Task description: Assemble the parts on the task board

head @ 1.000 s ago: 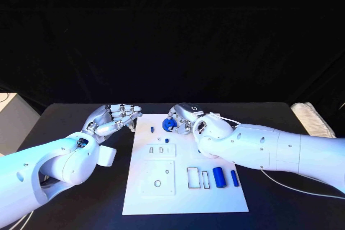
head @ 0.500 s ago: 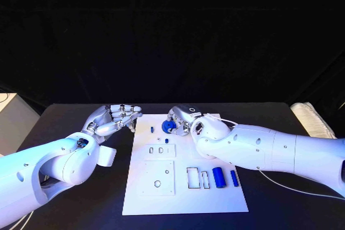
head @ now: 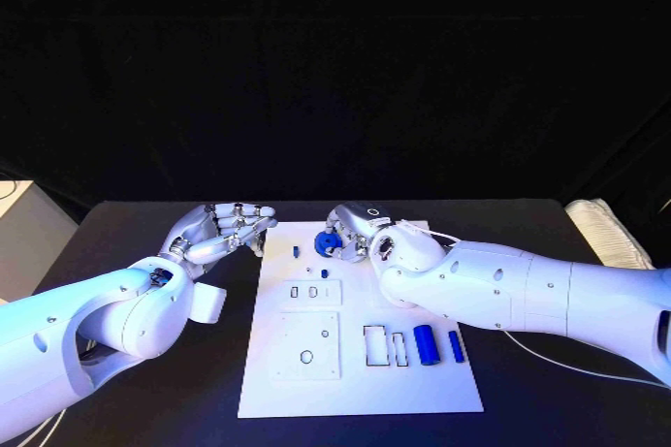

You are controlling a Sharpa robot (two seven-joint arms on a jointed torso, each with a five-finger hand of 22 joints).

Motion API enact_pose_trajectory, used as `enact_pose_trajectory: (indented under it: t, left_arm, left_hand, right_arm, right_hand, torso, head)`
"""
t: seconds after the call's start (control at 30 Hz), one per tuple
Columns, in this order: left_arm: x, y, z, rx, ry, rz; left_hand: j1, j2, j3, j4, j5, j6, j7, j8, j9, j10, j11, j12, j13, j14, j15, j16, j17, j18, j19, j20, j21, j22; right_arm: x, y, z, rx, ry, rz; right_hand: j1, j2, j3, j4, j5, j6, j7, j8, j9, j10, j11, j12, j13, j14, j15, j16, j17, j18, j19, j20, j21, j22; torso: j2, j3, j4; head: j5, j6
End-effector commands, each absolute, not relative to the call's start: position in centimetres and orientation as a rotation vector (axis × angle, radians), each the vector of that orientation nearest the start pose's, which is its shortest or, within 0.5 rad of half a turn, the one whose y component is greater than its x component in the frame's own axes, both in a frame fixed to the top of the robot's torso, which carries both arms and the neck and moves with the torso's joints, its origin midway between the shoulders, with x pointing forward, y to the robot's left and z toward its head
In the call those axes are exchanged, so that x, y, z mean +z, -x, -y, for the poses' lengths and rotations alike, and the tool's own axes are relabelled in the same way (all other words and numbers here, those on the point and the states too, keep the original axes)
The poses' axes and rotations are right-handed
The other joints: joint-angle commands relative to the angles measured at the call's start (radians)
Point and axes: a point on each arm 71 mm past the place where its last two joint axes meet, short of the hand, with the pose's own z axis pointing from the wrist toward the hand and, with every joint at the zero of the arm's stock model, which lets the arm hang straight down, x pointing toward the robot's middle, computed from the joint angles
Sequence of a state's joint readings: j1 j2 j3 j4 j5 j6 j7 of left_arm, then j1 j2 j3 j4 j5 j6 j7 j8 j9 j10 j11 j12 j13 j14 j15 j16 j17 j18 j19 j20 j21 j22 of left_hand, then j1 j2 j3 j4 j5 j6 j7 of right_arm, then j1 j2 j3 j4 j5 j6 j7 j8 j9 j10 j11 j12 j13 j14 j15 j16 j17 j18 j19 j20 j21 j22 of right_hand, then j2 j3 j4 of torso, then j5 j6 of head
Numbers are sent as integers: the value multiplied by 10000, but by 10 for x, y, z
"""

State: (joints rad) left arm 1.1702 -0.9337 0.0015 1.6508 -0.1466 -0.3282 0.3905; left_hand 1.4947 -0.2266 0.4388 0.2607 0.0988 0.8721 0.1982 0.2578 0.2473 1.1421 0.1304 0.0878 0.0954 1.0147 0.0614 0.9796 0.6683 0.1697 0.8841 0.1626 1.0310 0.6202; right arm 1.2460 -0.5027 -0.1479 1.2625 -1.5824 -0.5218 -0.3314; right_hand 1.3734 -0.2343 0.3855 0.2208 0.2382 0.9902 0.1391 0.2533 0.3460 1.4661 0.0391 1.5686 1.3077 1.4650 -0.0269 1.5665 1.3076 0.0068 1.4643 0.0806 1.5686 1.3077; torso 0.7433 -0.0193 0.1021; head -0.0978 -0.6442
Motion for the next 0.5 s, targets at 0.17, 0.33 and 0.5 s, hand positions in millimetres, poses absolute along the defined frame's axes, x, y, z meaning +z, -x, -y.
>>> enact_pose_trajectory:
  t: [0.17, 0.33, 0.5]
  left_arm:
    - [-162, -465, -211, -15817, 9492, -14423]
    - [-162, -465, -211, -15818, 9496, -14439]
    - [-162, -465, -211, -15824, 9499, -14459]
  left_hand:
    - [-43, 22, 70, -5, -49, -58, -1, 25, 28, -66, 30, -60, 16, 11, 32, 67, -23, 139, -116, 20, 87, 43]
    - [-43, 22, 70, -5, -49, -58, -1, 25, 28, -66, 30, -60, 16, 11, 32, 67, -23, 139, -116, 20, 87, 43]
    - [-43, 22, 70, -5, -49, -58, -1, 25, 28, -66, 30, -60, 16, 11, 32, 67, -23, 139, -116, 20, 87, 43]
  right_arm:
    - [-198, -524, 110, 4690, 1473, -14917]
    - [-198, -525, 111, 4629, 1477, -14859]
    - [-198, -525, 110, 4657, 1499, -14854]
  right_hand:
    - [-111, -13, 39, 12, -25, 193, -178, -33, -24, 1047, 24, 22, 2631, 1058, -4, 43, 2632, -68, 1065, -27, 22, 2631]
    - [-120, -13, 43, 11, -41, 181, -173, -45, -26, 1047, 31, 22, 2631, 1058, 4, 43, 2632, -68, 1065, -19, 22, 2631]
    - [-186, -72, 3, 22, -90, 111, -135, -105, -43, 1047, 63, 22, 2631, 1058, 31, 43, 2632, -68, 1065, 6, 22, 2631]
  torso:
    - [2, 0, -7]
    - [0, 4, -11]
    - [2, 7, -11]
  head:
    - [-10, 10]
    - [-8, 20]
    - [0, 19]
